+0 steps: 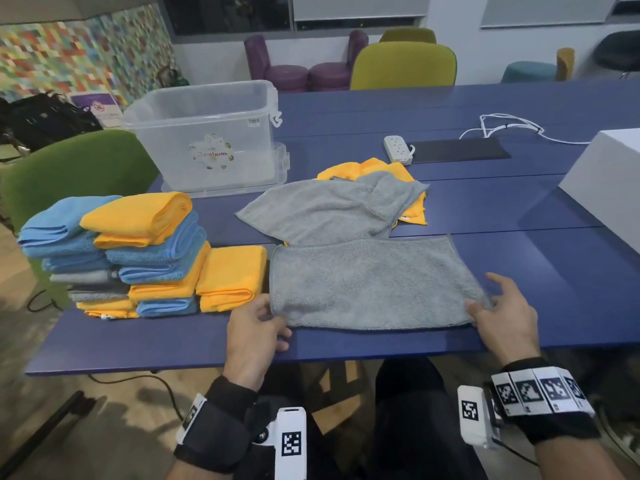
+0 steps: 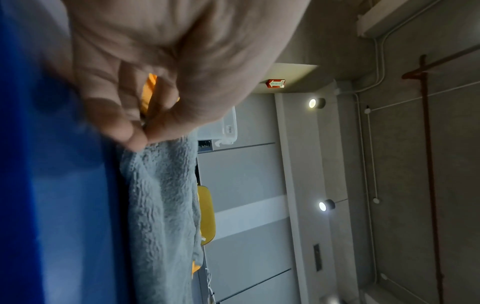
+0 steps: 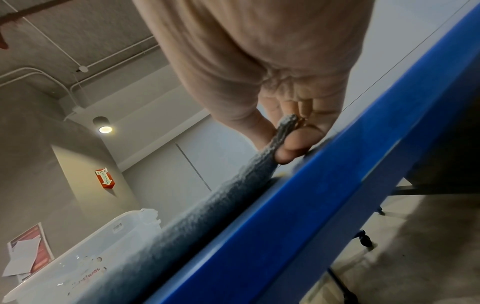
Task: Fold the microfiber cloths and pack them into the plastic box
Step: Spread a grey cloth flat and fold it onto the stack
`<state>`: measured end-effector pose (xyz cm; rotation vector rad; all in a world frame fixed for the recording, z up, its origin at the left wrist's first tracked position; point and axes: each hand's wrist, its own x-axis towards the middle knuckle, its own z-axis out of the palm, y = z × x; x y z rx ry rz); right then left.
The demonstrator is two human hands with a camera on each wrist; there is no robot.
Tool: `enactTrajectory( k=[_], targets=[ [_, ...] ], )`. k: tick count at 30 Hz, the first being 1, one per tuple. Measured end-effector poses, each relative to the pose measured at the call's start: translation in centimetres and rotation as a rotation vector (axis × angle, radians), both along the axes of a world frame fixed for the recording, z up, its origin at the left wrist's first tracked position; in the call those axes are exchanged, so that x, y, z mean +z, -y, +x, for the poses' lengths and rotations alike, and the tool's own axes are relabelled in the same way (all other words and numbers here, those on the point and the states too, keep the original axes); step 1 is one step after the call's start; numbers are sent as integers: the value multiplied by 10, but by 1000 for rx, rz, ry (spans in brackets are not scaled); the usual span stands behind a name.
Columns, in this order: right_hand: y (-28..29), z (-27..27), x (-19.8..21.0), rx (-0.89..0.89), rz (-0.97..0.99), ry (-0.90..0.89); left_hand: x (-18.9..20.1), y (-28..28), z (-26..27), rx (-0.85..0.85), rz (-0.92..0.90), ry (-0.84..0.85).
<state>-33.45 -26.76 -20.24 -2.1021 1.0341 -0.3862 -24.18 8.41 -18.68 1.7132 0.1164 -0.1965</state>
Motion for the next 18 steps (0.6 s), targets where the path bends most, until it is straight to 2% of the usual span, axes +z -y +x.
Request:
enactTrajectory(
  k=[3,8,10,13,18],
  targets=[
    [4,-3,0,-8,-16,6,8,-6,3,-9,-1,22],
    [2,-5,0,-4,-20,6,26,-3,2,-19,-241,-84],
    [1,-5,2,-3,-19,8,27,-1,0,-42,-265,-124],
    [2,-6,4,-6,-21,8,24,-4,1,-23,-166,-110],
    [1,-10,8,-17,-23,-14,11,-14,5,18,148,55]
  ],
)
